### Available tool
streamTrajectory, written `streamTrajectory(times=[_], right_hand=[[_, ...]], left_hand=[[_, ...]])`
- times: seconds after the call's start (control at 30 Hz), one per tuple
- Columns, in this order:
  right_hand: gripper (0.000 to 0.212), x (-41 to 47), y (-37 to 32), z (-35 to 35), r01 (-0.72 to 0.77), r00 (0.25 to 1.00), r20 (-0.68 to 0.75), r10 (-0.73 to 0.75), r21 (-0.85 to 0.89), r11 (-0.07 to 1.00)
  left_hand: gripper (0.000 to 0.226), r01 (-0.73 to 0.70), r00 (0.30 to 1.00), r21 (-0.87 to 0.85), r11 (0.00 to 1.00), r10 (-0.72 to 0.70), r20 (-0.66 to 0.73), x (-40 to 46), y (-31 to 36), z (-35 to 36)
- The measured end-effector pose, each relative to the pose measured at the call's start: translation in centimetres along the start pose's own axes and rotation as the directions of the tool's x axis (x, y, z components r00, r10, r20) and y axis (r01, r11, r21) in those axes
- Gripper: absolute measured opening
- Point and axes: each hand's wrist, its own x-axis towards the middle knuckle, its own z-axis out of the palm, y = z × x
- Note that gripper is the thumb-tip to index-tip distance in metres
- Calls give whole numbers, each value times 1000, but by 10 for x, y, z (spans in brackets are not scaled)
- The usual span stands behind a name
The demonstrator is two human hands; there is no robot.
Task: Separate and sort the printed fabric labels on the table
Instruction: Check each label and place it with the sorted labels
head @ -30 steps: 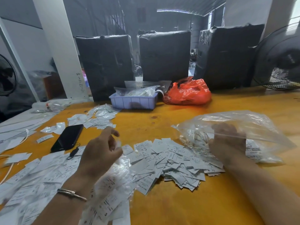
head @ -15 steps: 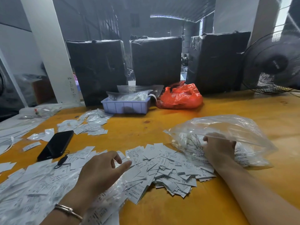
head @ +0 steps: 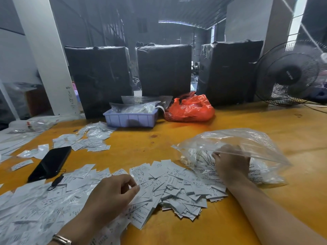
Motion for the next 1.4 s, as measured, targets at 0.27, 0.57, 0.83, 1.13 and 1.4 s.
streamTrajectory(times=[0.27,0.57,0.83,1.13,1.4], right_hand=[[11,-22,-24,-14,223,973,-136,-186,350,910],[30,-62,-62,-27,-196,761,397,-513,894,402],[19,-79,-75,-24,-126,728,294,-619,945,301],[16,-41,-44,-24,45,918,175,-356,846,532],[21,-42,-41,-10,300,818,312,-484,486,821]], left_hand=[[16,-66,997,-5,998,66,-43,0,2,0],[57,-172,985,-222,960,172,-18,0,15,-1],[47,-101,969,-490,866,197,147,-3,22,3],[9,-47,999,-472,880,45,-15,-2,17,-6],[5,23,999,-529,848,-36,-14,-1,17,-5]])
